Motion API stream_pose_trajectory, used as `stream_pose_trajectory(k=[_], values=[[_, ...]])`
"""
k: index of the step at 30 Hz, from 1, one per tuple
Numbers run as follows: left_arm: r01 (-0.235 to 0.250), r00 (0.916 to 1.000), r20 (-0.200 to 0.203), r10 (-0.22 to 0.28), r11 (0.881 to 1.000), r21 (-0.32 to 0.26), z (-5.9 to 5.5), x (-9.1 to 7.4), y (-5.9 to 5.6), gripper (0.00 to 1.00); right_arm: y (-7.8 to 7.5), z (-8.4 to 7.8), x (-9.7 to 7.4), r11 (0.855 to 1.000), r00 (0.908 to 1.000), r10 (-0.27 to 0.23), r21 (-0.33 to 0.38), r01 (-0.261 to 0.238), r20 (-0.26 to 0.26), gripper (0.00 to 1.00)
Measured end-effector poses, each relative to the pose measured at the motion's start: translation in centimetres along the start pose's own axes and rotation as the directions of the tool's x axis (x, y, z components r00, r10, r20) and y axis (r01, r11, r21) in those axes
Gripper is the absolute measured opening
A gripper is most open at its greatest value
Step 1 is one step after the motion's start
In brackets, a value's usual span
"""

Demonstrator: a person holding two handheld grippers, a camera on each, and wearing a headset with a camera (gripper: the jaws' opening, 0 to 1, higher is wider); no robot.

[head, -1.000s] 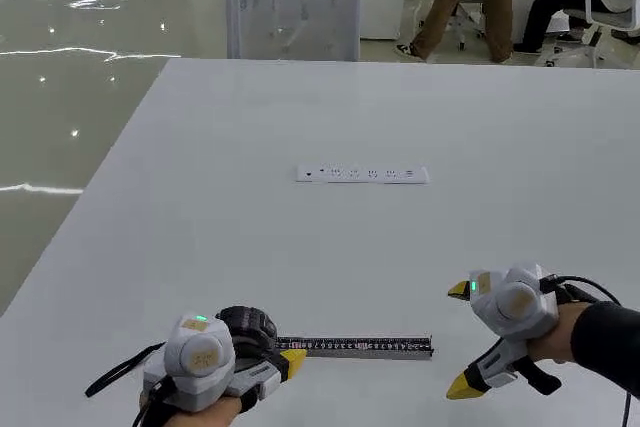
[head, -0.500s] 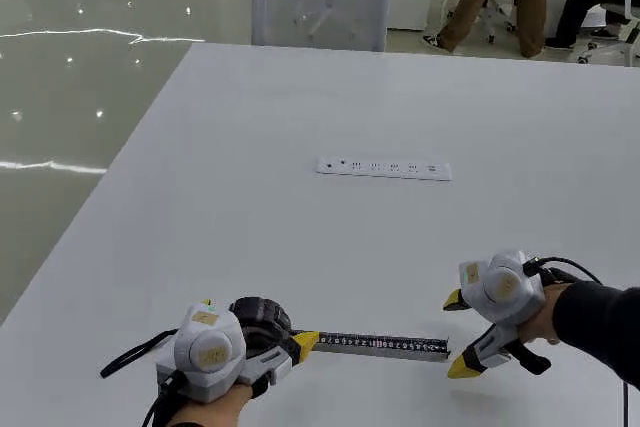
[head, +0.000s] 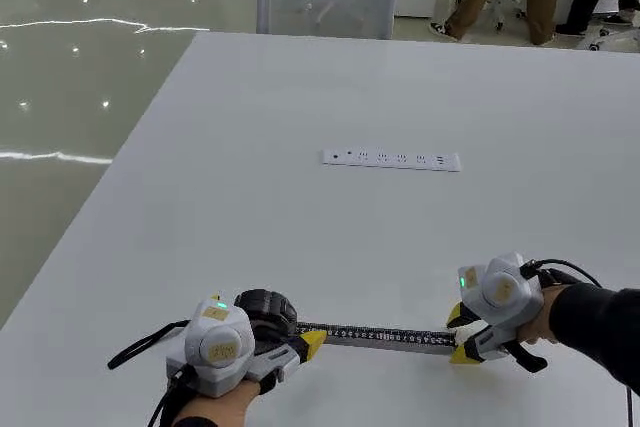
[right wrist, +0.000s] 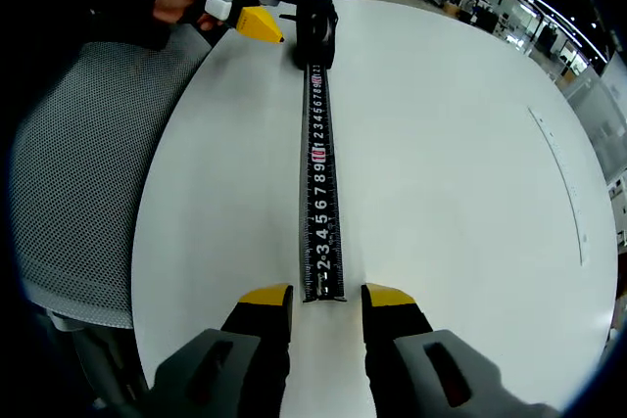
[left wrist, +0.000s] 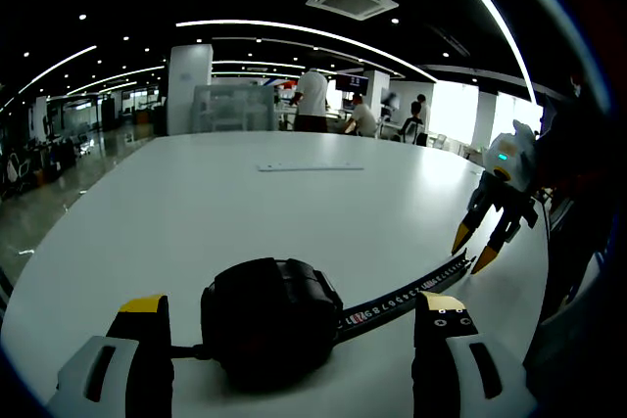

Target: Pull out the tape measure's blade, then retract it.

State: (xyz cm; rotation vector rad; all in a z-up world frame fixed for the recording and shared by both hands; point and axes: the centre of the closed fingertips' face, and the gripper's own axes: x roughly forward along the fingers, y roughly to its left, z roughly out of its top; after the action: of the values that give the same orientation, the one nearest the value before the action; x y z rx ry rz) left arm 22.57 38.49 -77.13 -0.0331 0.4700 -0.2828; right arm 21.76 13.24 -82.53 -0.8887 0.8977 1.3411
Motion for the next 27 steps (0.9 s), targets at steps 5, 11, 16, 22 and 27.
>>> stream_pose_trajectory(k=[5, 11, 16, 22, 27], values=[[0.003, 1.0000, 0.003, -0.003, 1.000, -0.006, -0.01, 0.06, -0.03, 1.00, 0.07, -0.01, 0.10, 1.000, 1.0000, 0.004, -0.010, -0.004, -0.009, 0.19], [-0.003, 1.0000, 0.002, 0.003, 1.000, -0.022, -0.11, 0.10, 0.18, 0.99, 0.36, -0.11, 0.10, 1.000, 0.9999, 0.013, 0.006, -0.013, -0.007, 0.14], [-0.001, 1.0000, -0.006, 0.001, 0.999, -0.043, -0.40, 0.12, 0.04, 0.95, 0.27, -0.06, 0.10, 1.000, 0.9997, 0.019, 0.020, -0.018, -0.016, 0.13], [-0.032, 0.9992, -0.026, 0.029, 0.996, -0.084, -0.86, 0.43, 0.64, 0.82, 0.24, -0.09, 0.23, 0.999, 0.9977, 0.023, 0.036, -0.021, -0.064, 0.13], [-0.048, 0.9980, -0.046, 0.044, 0.994, -0.096, -0.79, 0.98, 0.50, 0.73, 0.21, -0.12, 0.21, 0.995, 0.9980, 0.014, 0.095, -0.008, -0.061, 0.12]])
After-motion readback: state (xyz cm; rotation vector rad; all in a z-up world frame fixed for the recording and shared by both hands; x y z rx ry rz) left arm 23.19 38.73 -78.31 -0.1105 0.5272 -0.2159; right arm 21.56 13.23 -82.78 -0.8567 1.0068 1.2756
